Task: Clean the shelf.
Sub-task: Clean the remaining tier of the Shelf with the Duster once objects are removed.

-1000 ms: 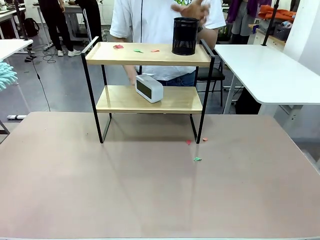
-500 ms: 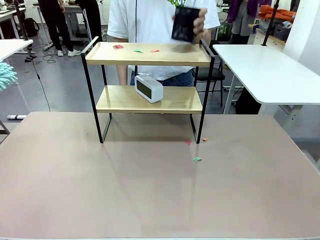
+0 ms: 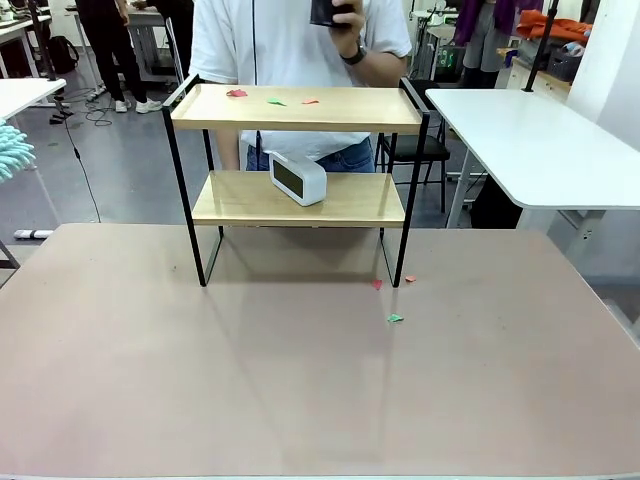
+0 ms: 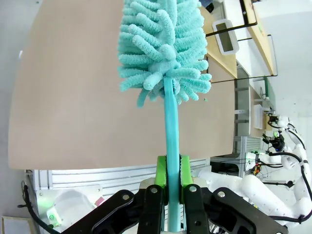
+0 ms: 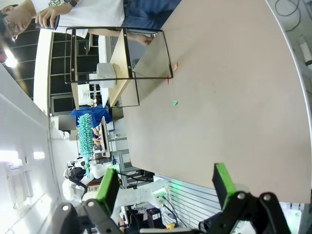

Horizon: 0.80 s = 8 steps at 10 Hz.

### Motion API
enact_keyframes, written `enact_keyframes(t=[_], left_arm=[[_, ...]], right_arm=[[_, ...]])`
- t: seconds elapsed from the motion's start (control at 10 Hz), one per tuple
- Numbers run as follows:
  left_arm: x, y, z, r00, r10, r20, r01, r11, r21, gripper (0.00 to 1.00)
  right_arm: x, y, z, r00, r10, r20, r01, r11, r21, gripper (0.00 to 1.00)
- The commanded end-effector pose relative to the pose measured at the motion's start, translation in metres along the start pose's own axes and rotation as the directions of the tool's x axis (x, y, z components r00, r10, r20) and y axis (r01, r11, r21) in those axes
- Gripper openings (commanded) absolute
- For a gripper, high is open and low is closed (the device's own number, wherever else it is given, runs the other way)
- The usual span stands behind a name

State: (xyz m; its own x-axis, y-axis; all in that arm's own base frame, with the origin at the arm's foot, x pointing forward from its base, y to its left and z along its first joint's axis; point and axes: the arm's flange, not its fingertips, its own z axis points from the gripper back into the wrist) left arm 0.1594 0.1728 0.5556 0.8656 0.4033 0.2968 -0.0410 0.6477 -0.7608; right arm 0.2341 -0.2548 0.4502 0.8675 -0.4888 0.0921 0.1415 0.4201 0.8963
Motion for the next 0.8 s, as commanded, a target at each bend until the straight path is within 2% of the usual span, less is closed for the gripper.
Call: enact_keyframes(t=[0.0,0.2,0.5,0.7], left_arm=[[0.019,-0.045,0.001,0.999,-0.032,0.004,0.032,0.999,-0.036,0.12],[0.054,-0.113,-0.013,0.997,-0.022,-0.069,0.02,0.999,-0.025,0.12],[0.07,-0.235,-0.056,0.998,-0.07,0.0,0.07,0.997,0.019,0.12],[0.068,-0.282,-0.082,0.994,-0.029,0.107,0.024,0.999,0.049,0.12]], right_arm=[[-0.001,-0.001,0.002,1.0,0.027,-0.005,-0.027,1.0,0.0,1.0],[-0.001,-0.001,0.002,1.0,0.027,-0.005,-0.027,1.0,0.0,1.0],[-0.001,-0.001,0.002,1.0,0.027,-0.005,-0.027,1.0,0.0,1.0],[-0.001,-0.001,0.002,1.0,0.027,-0.005,-0.027,1.0,0.0,1.0]])
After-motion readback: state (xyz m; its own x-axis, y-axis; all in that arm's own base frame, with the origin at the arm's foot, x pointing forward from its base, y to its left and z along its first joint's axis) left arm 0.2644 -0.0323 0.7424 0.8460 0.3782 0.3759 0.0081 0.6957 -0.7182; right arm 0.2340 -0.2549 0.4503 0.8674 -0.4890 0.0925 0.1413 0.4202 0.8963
